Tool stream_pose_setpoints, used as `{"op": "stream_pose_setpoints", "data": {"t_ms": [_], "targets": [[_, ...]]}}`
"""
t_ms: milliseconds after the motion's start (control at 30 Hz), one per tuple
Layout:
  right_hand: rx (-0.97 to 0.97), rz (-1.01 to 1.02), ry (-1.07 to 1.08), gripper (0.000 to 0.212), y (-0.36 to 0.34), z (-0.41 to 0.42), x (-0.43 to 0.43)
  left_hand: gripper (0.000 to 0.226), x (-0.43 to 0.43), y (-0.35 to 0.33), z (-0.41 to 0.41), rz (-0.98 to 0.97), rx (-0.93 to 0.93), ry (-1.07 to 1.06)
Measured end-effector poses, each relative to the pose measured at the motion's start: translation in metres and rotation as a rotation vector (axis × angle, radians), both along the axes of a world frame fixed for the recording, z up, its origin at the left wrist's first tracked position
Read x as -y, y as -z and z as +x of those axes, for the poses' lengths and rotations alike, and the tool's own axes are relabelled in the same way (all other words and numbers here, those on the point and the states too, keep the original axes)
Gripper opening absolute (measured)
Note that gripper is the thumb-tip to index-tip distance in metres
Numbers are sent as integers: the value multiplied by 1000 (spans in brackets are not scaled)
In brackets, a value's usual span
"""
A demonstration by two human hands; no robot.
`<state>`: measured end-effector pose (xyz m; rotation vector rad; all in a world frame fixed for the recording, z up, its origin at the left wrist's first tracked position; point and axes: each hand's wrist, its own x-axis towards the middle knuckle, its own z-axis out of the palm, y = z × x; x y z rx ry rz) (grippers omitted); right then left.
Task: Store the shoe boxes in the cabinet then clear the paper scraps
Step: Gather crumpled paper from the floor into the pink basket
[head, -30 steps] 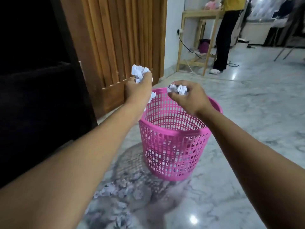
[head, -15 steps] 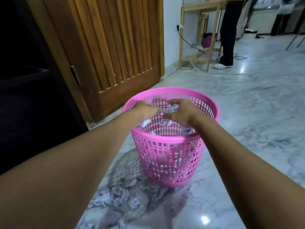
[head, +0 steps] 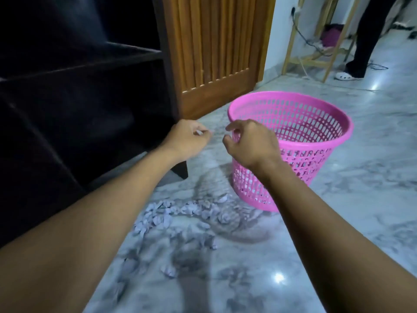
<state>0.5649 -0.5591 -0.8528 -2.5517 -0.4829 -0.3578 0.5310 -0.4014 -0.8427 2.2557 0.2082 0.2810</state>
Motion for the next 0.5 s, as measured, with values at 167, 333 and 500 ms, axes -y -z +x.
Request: {"op": "stream_pose_setpoints", "data": {"t_ms": [167, 333, 500], "targets": [[-118, -1, -169, 31, 41, -43, -61, 17, -56, 37, -54, 22, -54, -60], [-293, -26, -146, 31, 95, -71, -89, 10, -92, 83, -84, 33, -138, -101], [-485, -82, -144, 29, 175, -109, -100, 35, -101, 158, -121, 51, -276, -162]]}}
